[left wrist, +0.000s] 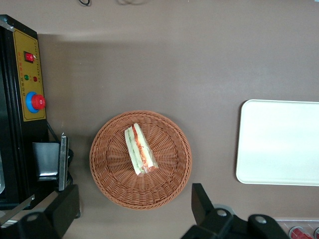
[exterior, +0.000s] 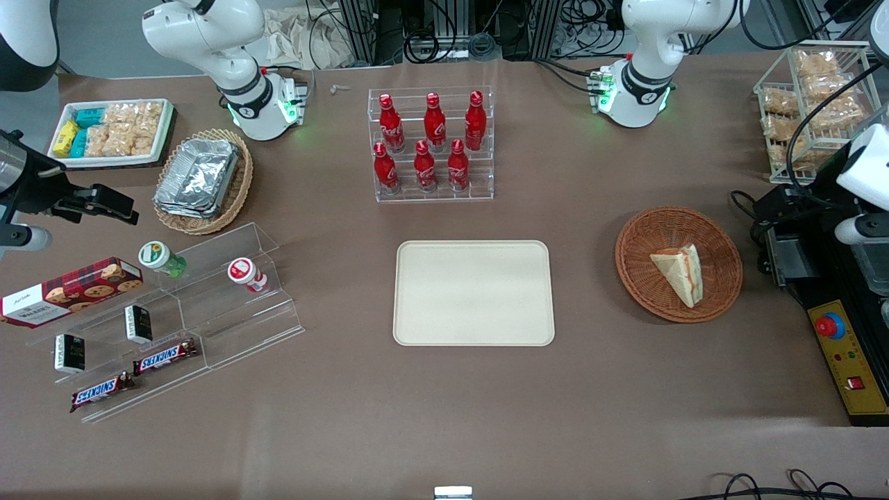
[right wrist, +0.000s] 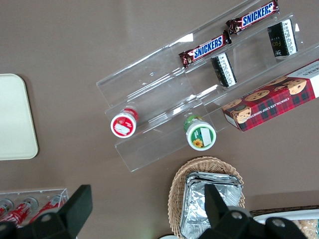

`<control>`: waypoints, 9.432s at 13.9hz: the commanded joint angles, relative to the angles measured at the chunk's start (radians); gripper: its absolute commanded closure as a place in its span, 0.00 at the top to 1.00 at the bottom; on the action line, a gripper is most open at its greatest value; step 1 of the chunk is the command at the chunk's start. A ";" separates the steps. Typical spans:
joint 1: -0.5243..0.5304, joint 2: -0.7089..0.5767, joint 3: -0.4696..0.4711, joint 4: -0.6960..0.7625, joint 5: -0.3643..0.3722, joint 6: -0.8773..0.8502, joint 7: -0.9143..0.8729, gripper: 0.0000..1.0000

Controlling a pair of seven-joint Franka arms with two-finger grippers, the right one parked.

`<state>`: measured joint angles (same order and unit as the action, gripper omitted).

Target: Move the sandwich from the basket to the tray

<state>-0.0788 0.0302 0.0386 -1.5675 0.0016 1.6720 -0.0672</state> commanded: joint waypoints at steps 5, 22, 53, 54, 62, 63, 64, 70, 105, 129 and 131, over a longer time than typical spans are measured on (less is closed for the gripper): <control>-0.006 0.025 0.006 0.037 0.001 -0.029 0.012 1.00; 0.024 -0.177 0.046 -0.603 0.035 0.374 -0.005 1.00; -0.006 0.229 0.034 -0.643 0.015 0.680 -0.393 0.94; -0.007 0.231 0.034 -0.641 0.015 0.678 -0.405 0.85; -0.019 0.208 0.034 -0.623 0.017 0.623 -0.425 0.16; -0.019 0.191 0.034 -0.606 0.017 0.579 -0.425 0.16; -0.019 0.168 0.034 -0.582 0.018 0.525 -0.425 0.16; -0.021 0.125 0.030 -0.202 0.020 0.080 -0.398 0.10; -0.257 0.656 -0.249 0.000 0.055 0.390 -0.404 1.00; 0.128 0.237 -0.200 0.264 0.057 -0.195 -0.017 1.00; 0.132 0.234 -0.192 0.265 0.057 -0.196 -0.017 1.00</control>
<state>0.0478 0.2645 -0.1522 -1.3229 0.0507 1.5001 -0.0877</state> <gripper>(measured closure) 0.000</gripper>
